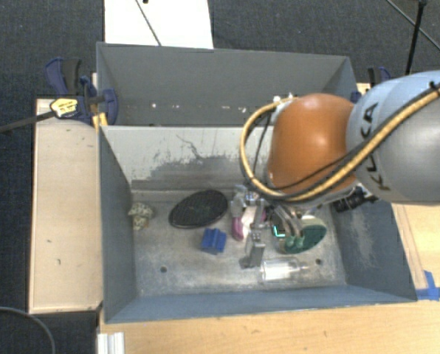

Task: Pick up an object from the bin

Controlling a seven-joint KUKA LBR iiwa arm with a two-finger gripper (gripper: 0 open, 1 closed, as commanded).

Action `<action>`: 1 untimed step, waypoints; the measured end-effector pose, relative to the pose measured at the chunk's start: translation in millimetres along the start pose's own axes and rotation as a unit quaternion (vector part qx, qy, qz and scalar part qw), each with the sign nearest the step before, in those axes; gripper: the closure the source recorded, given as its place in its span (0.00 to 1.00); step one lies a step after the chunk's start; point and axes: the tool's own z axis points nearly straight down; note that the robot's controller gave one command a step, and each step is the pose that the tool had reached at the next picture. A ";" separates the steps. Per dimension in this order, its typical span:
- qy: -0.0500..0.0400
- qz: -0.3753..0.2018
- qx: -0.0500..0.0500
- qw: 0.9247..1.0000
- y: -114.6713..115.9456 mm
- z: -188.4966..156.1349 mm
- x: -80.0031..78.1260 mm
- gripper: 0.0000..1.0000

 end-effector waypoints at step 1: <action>-0.011 0.010 -0.002 1.000 27.0 113.4 -38.9 0.00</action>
Offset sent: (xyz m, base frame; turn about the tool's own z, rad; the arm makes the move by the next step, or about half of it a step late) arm 0.0329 0.0256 -0.1170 0.0221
